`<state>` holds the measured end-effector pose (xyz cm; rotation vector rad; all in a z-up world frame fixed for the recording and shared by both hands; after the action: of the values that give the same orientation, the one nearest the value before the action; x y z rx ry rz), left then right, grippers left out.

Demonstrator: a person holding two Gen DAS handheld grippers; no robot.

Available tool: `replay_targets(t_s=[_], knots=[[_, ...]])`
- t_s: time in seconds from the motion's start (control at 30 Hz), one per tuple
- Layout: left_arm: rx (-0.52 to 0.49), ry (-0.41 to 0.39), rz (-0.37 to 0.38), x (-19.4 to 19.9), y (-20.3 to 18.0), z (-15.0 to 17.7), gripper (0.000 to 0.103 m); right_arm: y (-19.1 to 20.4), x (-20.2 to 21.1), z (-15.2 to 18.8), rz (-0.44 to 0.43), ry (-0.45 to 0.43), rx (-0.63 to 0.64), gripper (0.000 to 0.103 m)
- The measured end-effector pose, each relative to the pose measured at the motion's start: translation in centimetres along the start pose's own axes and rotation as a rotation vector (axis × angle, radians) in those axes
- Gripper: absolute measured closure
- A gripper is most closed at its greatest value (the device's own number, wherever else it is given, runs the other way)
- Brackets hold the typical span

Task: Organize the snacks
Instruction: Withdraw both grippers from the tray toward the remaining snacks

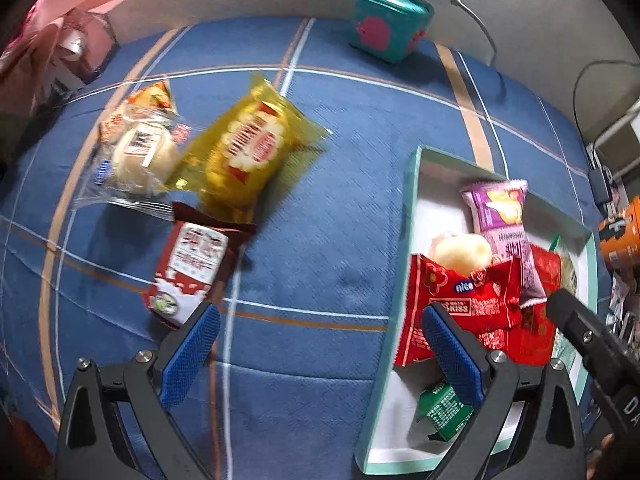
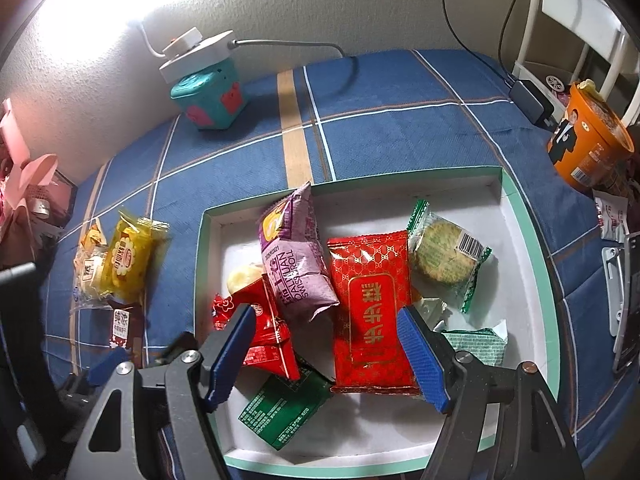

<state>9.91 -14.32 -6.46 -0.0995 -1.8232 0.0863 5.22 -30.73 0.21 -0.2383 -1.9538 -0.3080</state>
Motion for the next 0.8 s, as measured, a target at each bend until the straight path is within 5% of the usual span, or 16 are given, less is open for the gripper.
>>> replay_targets(t_s=[0.33,0.47,0.8], knots=[[0.102,-0.081,-0.049,3.1,5.0,-2.4,0.002,1.6,-0.1,0.1,0.005,-0.003,0.04,0.027],[0.131,-0.13,-0.104,4.1,7.6,-3.0,0.002,2.8,-0.4,0.3,0.01,-0.01,0.077,0.0],[0.224,-0.21,-0.22,5.9,14.5,-4.6,0.0,5.8,-0.2,0.6,-0.018,-0.025,0.133,0.0]])
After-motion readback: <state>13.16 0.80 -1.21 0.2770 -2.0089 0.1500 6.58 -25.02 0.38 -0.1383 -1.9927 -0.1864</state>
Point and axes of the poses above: each gripper's, at about its wrist camera, not at the fingertips, and x roughly against the way its jaws point, y to its left, z to its underside, the point moved 2 cm from there along -x, roughly the way its jaws point, and after that the axes turned 5 degrees about x, right-handed, at the moved point
